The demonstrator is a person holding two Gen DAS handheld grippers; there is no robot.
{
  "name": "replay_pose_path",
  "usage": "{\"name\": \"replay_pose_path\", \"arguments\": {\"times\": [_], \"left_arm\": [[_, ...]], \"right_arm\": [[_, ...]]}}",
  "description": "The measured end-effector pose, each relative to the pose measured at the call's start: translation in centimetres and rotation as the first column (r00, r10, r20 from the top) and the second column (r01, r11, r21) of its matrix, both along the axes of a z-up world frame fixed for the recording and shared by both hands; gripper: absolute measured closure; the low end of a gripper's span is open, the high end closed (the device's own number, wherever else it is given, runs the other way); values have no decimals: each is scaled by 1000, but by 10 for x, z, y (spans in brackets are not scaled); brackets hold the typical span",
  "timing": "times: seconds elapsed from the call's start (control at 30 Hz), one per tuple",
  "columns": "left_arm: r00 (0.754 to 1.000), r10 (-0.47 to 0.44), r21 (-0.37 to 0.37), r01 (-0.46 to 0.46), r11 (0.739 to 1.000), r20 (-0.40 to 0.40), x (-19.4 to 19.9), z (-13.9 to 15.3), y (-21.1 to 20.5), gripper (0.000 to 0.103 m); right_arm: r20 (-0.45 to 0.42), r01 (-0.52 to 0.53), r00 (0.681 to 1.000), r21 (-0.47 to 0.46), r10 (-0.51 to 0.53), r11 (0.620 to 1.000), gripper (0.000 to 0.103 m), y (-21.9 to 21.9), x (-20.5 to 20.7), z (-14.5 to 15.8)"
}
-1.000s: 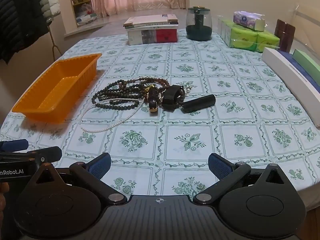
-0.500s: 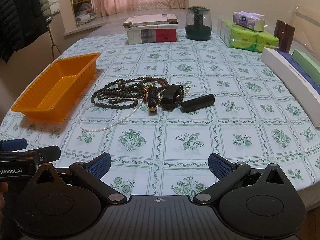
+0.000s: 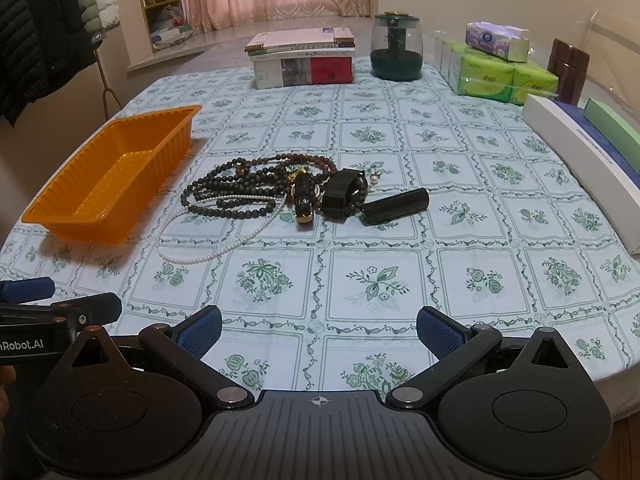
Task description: Organize jewelry
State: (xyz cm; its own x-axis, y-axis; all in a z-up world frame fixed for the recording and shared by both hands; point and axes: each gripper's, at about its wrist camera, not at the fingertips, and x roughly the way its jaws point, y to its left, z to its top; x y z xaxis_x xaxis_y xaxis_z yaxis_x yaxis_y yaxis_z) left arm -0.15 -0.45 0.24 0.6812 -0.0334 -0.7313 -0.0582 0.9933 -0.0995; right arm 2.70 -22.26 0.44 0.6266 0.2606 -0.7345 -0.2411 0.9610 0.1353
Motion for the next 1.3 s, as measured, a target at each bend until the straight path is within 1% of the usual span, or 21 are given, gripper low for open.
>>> {"name": "replay_pose_path", "arguments": {"times": [1.3], "left_arm": [[1000,-11,-12,11,1000,1,3,4,-1,1]], "right_arm": [[0,-5,1000,-8,5,1000,0,2,3,1]]}}
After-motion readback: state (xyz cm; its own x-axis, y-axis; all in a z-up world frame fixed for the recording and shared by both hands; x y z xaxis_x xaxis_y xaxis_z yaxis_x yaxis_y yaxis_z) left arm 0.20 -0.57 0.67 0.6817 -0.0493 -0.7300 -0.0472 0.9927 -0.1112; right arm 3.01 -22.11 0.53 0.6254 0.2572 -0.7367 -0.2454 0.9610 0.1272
